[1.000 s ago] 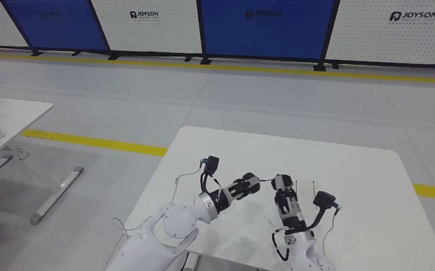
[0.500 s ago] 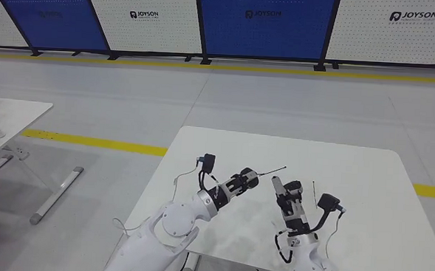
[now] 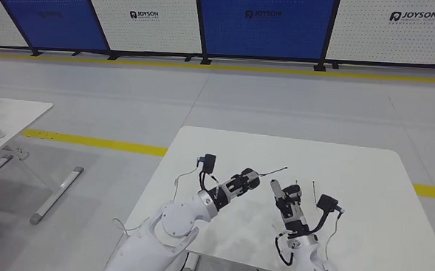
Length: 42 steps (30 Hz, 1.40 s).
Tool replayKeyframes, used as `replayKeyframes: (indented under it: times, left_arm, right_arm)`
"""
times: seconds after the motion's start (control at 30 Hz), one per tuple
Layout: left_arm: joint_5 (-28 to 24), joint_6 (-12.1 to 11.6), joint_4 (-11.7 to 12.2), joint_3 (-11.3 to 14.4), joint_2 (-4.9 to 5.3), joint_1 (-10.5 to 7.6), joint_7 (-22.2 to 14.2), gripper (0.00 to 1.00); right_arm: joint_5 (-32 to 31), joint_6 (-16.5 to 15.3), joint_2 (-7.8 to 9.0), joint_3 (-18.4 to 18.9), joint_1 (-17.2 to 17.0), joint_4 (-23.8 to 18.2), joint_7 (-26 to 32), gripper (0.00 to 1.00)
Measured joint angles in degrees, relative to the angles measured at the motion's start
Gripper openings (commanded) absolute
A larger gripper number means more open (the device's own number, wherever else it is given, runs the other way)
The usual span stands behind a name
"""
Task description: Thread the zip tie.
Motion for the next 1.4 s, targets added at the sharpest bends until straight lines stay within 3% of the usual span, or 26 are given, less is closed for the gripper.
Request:
replayKeyframes:
  times: [0.27,0.4,0.47,0.53,0.77,0.9,1.0,1.27,1.4]
  left_arm:
    - [-4.56,1.35,-0.85,-2.35,0.19,0.49,-1.58,0.00]
    - [-9.02,3.92,-2.40,-2.86,0.20,0.91,-3.51,0.00]
    - [-9.52,4.19,-2.48,-2.87,0.19,0.89,-3.81,0.00]
    - [-9.37,4.14,-2.46,-2.86,0.19,0.88,-3.75,0.00]
    - [-9.80,3.99,-2.07,-2.54,0.09,0.75,-3.28,0.00]
    - [-11.84,3.60,-1.46,-2.15,-0.08,-0.01,-3.79,0.00]
    - [-12.99,3.65,-1.79,-2.16,-0.10,-0.24,-4.73,0.00]
    - [-13.36,3.87,-1.87,-2.04,-0.10,-0.33,-5.21,0.00]
    - [-12.87,3.43,-1.59,-1.47,-0.22,-0.49,-3.98,0.00]
  right_arm:
    - [-7.37,2.09,1.55,5.45,0.43,-2.74,7.27,1.00]
    - [-22.36,5.71,2.72,6.14,2.03,-4.48,14.96,1.00]
    - [-30.08,8.05,2.85,5.81,2.29,-5.01,15.20,1.00]
    - [-34.07,8.17,2.84,5.76,2.25,-5.07,13.75,1.00]
    - [-28.70,6.46,2.83,5.57,2.35,-4.33,15.46,1.00]
    - [-19.49,-1.10,3.22,7.44,4.82,-1.47,21.61,1.00]
    - [-16.36,-5.27,3.66,8.02,6.27,-0.32,25.02,1.00]
    - [-18.66,-4.60,3.99,8.34,7.31,0.07,25.71,1.00]
    - [-13.53,-4.86,3.86,7.25,7.50,1.10,26.51,1.00]
